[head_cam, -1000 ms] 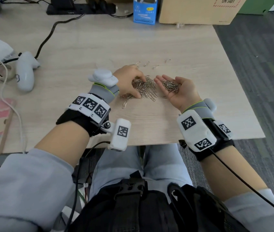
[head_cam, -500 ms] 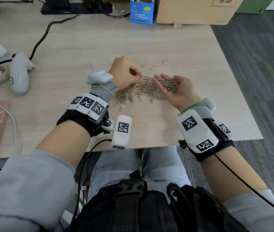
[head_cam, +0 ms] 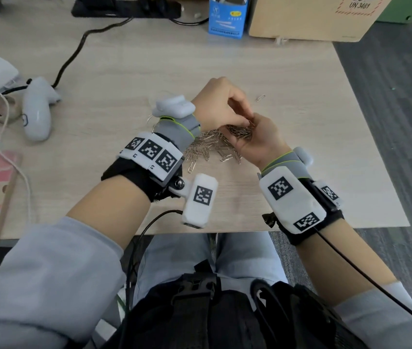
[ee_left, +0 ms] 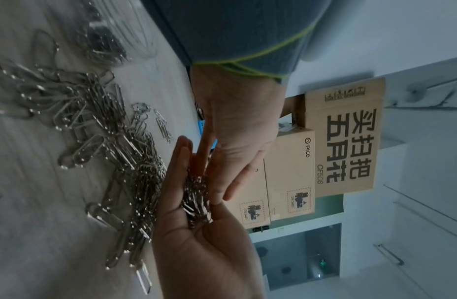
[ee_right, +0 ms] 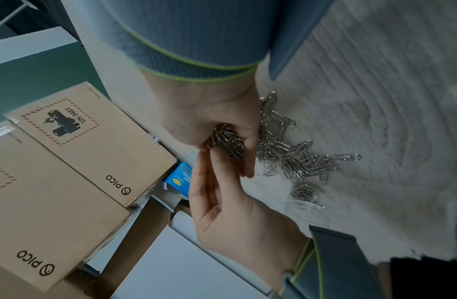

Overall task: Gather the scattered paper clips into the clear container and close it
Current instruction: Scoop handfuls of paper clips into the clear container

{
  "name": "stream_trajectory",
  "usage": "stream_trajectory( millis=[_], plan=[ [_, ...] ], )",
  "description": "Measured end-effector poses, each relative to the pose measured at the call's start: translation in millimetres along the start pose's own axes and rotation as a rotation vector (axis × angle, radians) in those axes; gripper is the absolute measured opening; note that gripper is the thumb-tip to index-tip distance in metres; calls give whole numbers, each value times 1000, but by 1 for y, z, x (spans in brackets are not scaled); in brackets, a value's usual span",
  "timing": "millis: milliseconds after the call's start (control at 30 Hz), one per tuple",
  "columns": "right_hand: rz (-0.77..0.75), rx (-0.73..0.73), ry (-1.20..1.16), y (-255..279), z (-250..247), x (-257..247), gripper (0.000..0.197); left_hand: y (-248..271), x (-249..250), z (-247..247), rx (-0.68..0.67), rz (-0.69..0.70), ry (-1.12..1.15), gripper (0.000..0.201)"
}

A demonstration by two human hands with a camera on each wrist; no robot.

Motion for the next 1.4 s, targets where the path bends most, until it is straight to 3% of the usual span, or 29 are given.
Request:
stream_trajectory(
  millis=[100,167,233,333,400,533,600,767,900,1033,1167,1300,1400],
  plan=[
    [-9,4,-21,-6,1,1,29,8,-4,-12,63,27,34,16],
    [11,-10,-58,-9,5,5,29,18,-12,-27,204,11,46,12],
    [16,-19,-62,-11,8,8,32,28,-27,-41,338,-37,21,12],
    [31,-31,-33,-14,19,18,33,49,-54,-57,425,-139,-66,23],
    [42,-36,-14,-14,27,25,32,65,-69,-64,423,-197,-94,37],
    [63,-52,22,-13,41,37,30,91,-84,-59,304,-304,-92,89],
    [66,-60,13,-13,46,41,31,96,-94,-53,240,-343,-120,99],
    [117,-82,70,-8,59,51,35,98,-100,-51,311,-328,-11,80],
    [147,-92,93,-3,72,54,34,92,-88,-52,328,-255,-140,82],
    [142,-48,222,-1,79,52,24,89,-77,-56,329,-272,-255,79],
    [117,-44,296,1,83,48,34,90,-74,-56,341,-274,-230,79],
    [158,-66,379,8,90,45,27,91,-78,-55,351,-265,-211,89],
    [211,-82,368,7,91,44,40,92,-81,-55,343,-278,-194,89]
  ],
)
Point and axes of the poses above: each hand's wrist, its own y-axis away from the middle knuckle, its own z-axis out of the palm, x = y × z, the point moved 5 cm from there along -y, towards the middle knuckle, and after that the axes turned 2 degrees about -x, right-handed, at the moved point
